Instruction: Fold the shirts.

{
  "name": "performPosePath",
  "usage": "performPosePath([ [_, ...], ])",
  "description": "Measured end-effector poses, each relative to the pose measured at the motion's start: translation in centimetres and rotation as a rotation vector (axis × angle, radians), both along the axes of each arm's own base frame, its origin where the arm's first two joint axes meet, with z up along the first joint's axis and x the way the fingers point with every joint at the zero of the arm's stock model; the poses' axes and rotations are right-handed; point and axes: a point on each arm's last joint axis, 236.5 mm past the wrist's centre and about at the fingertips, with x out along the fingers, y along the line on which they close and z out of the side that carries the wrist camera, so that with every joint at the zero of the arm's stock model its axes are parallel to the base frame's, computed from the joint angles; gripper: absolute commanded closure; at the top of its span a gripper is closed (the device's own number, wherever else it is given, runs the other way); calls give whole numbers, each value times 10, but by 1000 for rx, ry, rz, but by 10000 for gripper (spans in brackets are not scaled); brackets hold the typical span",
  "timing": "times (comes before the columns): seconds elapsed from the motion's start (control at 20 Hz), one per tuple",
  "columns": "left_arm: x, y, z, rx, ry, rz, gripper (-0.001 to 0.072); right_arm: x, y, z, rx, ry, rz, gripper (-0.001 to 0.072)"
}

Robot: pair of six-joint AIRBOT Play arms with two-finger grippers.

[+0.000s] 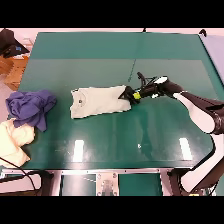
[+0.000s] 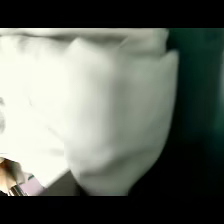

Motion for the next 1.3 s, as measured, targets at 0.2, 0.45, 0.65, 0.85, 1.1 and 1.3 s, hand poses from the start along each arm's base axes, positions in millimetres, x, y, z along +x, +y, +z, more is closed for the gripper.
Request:
performPosePath([
  [0.2,-2,-1,-1,0,7,-5,686,17,8,25,30,-63,-19,699],
  [0.45,-6,-2,-3,0,26,-16,687,63,-107,72,-76,-167,-250,701],
  [0.65,-7,-2,-4,0,31,-18,687,53,-290,102,-183,-186,-592,701],
  [0.85,-6,-2,-3,-1,27,-15,687,-37,-440,98,-259,-92,-902,700],
  [1.1,-4,-1,-3,0,20,-11,686,-192,-538,82,-324,43,-1298,701],
  [1.3,-4,-1,-2,2,17,-14,686,-293,-549,61,-335,153,-1563,699],
])
